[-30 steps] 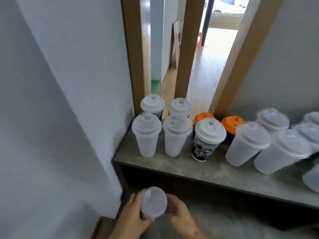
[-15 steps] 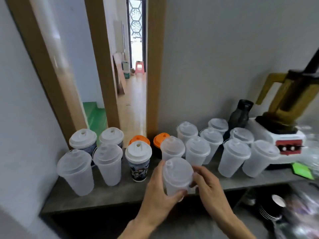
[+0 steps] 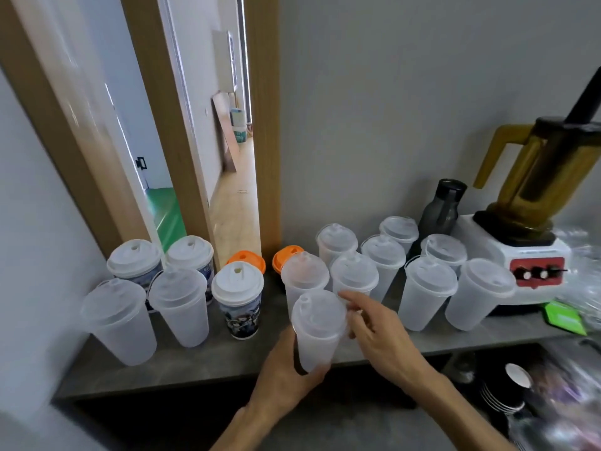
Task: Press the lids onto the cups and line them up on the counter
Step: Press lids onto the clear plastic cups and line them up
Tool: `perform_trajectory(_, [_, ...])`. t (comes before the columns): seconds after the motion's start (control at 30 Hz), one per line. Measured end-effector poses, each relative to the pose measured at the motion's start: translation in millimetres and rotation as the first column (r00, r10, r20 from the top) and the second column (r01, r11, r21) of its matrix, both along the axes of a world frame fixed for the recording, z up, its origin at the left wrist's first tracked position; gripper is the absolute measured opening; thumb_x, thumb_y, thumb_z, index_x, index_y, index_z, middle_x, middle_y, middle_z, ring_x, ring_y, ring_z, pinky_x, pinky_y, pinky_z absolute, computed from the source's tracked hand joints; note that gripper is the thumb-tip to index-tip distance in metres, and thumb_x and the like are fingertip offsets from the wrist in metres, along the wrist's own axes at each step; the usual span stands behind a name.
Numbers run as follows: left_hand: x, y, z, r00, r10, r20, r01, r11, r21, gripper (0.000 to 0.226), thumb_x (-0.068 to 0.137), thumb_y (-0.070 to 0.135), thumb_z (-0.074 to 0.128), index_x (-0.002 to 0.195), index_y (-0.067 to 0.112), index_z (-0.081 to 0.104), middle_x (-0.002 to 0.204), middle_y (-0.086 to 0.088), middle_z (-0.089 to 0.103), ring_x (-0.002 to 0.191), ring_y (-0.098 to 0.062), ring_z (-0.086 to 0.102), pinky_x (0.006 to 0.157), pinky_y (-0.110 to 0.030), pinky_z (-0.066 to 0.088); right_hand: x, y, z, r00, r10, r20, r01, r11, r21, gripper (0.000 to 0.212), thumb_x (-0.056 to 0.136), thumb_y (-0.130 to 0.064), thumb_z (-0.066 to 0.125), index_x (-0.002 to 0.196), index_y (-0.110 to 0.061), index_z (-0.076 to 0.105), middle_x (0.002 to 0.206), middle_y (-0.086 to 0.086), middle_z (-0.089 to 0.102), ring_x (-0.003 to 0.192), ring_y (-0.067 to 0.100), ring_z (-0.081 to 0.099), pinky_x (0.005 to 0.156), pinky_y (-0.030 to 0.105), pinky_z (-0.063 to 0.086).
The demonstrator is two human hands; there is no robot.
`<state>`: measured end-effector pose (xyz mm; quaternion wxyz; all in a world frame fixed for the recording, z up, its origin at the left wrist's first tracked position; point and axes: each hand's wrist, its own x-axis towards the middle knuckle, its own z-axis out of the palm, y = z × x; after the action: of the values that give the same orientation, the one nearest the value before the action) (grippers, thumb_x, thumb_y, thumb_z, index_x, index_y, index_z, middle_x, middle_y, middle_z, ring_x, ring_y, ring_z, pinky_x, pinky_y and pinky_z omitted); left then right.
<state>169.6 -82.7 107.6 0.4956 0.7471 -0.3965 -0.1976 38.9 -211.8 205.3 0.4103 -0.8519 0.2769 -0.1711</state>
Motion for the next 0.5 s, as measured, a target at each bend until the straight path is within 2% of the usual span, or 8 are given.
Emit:
perform_trajectory(0.07, [1, 0, -7, 0.999, 0.003, 0.04, -0.005, 0.999, 0.041, 0.075, 0.068, 0.059, 0.079, 0.13, 0.055, 0.036, 0.128, 0.03, 0.052, 0.119, 0.013, 0.048, 0.089, -0.008, 0.041, 3, -11, 5, 0.998, 0.05, -0.049, -0.054, 0.995, -0.086, 0.033, 0.103, -0.032, 0.041, 0.131, -0.034, 0.059, 0.115, -0.02, 0.063, 0.099, -0.001, 0.062, 0.089, 0.023, 0.055])
perform_trajectory(0.13, [2, -2, -11, 0.997, 0.003, 0.075, -0.006, 0.999, 0.04, 0.075, 0.07, 0.055, 0.078, 0.133, 0.049, 0.039, 0.128, 0.028, 0.053, 0.118, 0.014, 0.048, 0.091, -0.009, 0.042, 6, -17, 9, 0.992, 0.077, -0.098, -0.089, 0.988, -0.126, 0.044, 0.098, -0.053, 0.039, 0.134, -0.037, 0.057, 0.12, -0.017, 0.062, 0.101, 0.004, 0.063, 0.092, 0.035, 0.056])
perform_trajectory(0.23, [3, -3, -13, 0.994, 0.004, 0.11, -0.008, 0.999, 0.037, 0.074, 0.07, 0.052, 0.076, 0.135, 0.041, 0.042, 0.127, 0.026, 0.055, 0.116, 0.014, 0.049, 0.088, -0.004, 0.041, 13, -15, 10, 0.979, 0.099, -0.178, -0.124, 0.983, -0.133, 0.067, 0.083, -0.08, 0.044, 0.139, -0.042, 0.048, 0.126, -0.02, 0.055, 0.103, 0.007, 0.062, 0.095, 0.036, 0.056])
perform_trajectory(0.37, [6, -3, -17, 0.994, 0.004, 0.108, -0.01, 0.998, 0.056, 0.071, 0.069, 0.056, 0.075, 0.131, 0.042, 0.044, 0.124, 0.025, 0.056, 0.114, 0.011, 0.051, 0.088, -0.008, 0.045, 19, -5, 4, 0.99, 0.075, -0.115, -0.079, 0.996, -0.03, 0.068, 0.081, -0.078, 0.055, 0.137, -0.04, 0.044, 0.12, -0.019, 0.05, 0.1, 0.004, 0.058, 0.085, 0.021, 0.05])
perform_trajectory(0.43, [6, -4, -17, 0.994, 0.002, 0.105, -0.007, 0.999, 0.047, 0.072, 0.069, 0.054, 0.076, 0.132, 0.043, 0.043, 0.124, 0.028, 0.055, 0.116, 0.011, 0.05, 0.089, -0.008, 0.044, 16, -2, -1, 0.995, 0.066, -0.078, -0.062, 0.996, 0.063, 0.07, 0.077, -0.084, 0.051, 0.134, -0.043, 0.044, 0.123, -0.018, 0.052, 0.097, 0.008, 0.062, 0.081, 0.021, 0.053])
perform_trajectory(0.5, [6, -3, -17, 0.995, 0.001, 0.098, -0.005, 0.999, 0.037, 0.071, 0.068, 0.052, 0.078, 0.13, 0.045, 0.044, 0.123, 0.029, 0.056, 0.117, 0.011, 0.051, 0.089, -0.007, 0.043, 13, -2, -1, 0.998, 0.051, -0.026, -0.046, 0.985, 0.169, 0.053, 0.086, -0.078, 0.045, 0.125, -0.042, 0.052, 0.12, -0.015, 0.059, 0.083, 0.012, 0.068, 0.071, 0.023, 0.057])
